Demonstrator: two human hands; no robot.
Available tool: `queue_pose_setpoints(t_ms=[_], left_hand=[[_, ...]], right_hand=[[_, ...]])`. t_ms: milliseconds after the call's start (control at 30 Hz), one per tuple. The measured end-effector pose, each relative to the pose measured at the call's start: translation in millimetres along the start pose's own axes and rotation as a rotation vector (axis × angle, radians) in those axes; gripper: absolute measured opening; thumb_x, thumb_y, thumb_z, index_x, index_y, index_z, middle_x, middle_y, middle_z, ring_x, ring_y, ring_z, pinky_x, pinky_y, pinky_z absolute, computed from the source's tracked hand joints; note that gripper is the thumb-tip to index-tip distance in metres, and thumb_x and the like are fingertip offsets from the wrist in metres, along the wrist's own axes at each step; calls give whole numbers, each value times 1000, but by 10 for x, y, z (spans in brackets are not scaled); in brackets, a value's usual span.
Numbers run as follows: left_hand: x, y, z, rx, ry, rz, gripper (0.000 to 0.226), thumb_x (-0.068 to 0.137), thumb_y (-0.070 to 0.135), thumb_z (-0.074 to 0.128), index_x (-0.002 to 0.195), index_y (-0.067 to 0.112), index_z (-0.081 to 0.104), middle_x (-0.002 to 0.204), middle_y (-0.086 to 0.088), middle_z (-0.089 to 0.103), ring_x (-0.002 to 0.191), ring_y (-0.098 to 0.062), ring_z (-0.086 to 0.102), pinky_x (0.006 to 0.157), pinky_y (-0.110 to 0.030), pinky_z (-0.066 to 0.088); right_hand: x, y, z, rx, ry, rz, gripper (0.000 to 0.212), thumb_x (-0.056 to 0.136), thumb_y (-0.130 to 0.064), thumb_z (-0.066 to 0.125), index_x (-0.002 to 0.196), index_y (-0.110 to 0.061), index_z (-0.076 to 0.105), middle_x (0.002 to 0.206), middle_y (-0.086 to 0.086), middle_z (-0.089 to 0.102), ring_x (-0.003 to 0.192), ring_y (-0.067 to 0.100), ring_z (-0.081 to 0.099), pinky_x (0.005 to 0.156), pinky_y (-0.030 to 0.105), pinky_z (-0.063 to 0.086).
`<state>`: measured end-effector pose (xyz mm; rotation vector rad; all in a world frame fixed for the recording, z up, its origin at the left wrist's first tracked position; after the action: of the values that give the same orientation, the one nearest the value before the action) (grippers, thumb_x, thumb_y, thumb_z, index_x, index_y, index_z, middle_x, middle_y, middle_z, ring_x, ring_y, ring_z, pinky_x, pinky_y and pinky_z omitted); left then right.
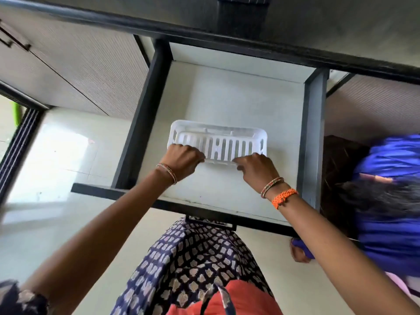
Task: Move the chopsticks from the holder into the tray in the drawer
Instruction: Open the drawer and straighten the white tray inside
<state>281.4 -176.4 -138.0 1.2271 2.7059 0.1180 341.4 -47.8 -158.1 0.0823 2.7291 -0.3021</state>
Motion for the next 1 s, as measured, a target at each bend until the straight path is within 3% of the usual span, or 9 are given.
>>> queue_pose_setpoints(t_ms=[133,300,567,867,1000], left_hand=[[-169,193,214,44,-139,28,24,92,23,47,96,18,70,99,-12,74,88,-36,68,64,-30,40],[-137,217,311,81,-219,-8,27,93,21,45,106,24,68,110,-11,70,99,-34,64,76,-32,46],[-60,92,389,-22,-220,-106,24,90,20,48,100,23,70,109,-9,70,101,-32,63,76,-31,46],[178,-243,428,-240,-199,-184,18,83,37,62,94,29,72,98,0,74,97,-25,65,76,-31,48],[330,-321,428,-282,-198,-198,18,82,39,62,93,30,73,98,0,74,99,-23,64,71,-28,46]], right_hand=[[-213,0,213,-12,-38,-3,31,88,-2,51,108,-17,70,106,8,73,100,31,67,80,34,56],[-304,-12,339,14,-34,22,36,87,1,49,113,-14,69,111,12,70,105,32,65,86,37,56],[-259,40,326,28,-24,93,41,85,9,44,113,-10,68,111,11,70,104,32,65,85,36,56],[-75,136,258,44,-33,155,44,88,6,45,122,-15,65,114,5,71,112,27,64,88,35,55],[93,232,136,86,-14,191,55,85,10,44,128,-20,61,119,4,69,115,24,63,92,33,53]])
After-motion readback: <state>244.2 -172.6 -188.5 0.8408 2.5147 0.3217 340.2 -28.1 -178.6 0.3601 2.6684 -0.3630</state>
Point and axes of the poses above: each hand's wrist, its own x-axis towards the middle knuckle, its own z-axis out of the palm, y = z × x, the point moved 10 cm from there along x, towards the middle knuckle
